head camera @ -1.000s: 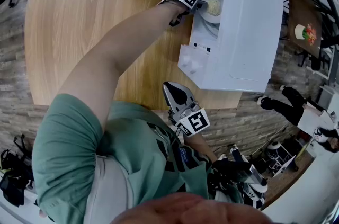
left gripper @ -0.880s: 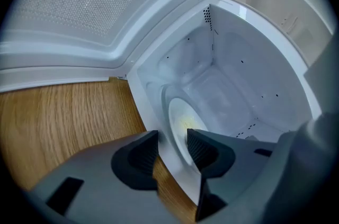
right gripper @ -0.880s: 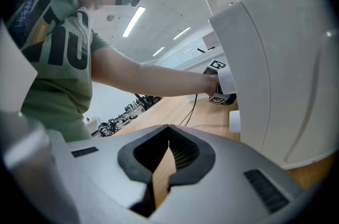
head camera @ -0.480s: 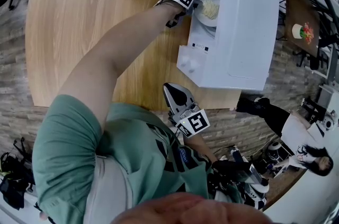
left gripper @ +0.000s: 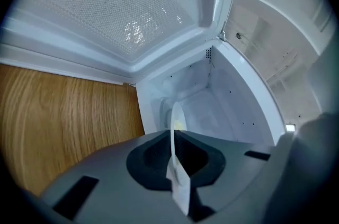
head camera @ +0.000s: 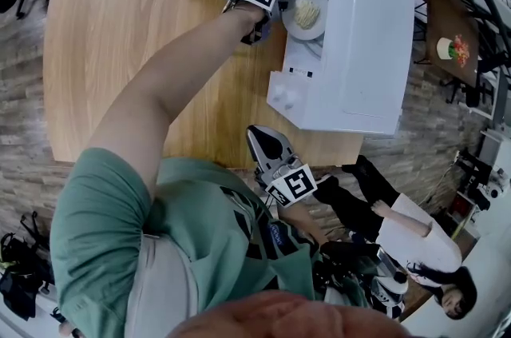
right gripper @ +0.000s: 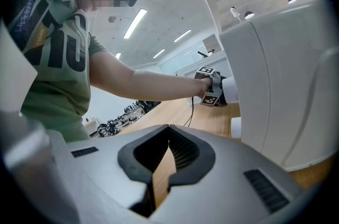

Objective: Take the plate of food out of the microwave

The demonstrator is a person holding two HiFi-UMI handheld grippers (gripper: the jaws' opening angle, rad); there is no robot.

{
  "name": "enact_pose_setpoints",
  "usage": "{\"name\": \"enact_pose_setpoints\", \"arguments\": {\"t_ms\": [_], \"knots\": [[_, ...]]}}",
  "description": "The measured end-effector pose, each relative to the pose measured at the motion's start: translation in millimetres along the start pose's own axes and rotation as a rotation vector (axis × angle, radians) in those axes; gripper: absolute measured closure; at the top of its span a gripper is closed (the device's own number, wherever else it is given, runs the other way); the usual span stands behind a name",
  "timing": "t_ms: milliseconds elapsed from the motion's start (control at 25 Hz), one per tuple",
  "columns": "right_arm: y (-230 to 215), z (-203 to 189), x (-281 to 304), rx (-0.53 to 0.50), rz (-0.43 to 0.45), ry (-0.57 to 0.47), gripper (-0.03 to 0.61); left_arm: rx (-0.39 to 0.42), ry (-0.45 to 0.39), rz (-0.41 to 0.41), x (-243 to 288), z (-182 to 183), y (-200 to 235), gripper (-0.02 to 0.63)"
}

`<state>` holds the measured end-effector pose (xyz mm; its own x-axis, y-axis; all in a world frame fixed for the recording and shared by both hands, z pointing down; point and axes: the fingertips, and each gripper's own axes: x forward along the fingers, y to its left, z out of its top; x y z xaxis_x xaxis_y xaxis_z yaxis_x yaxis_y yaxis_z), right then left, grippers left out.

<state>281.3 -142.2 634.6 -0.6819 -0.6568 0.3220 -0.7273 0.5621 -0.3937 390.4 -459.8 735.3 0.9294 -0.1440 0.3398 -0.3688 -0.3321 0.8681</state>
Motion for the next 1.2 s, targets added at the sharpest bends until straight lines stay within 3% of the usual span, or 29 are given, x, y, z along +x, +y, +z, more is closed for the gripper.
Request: {"name": "enact_pose_setpoints", "arguments": {"t_ms": [240,520,1200], "knots": [[1,4,0,-0.016,-0.010,-0.017,0.572,-0.038,-0.020,-0.010,-20,-11,3,0.598],[9,15,-6,-0.042,-0.018,-0.048,0.572,-0.108,-0.103,-0.028,-65,-21,-5,0.598],[14,59,-46,-0.112,-0.045,-0.146,0.572,-0.122,-0.199,0.037,-183,-51,-41,0.598]]}}
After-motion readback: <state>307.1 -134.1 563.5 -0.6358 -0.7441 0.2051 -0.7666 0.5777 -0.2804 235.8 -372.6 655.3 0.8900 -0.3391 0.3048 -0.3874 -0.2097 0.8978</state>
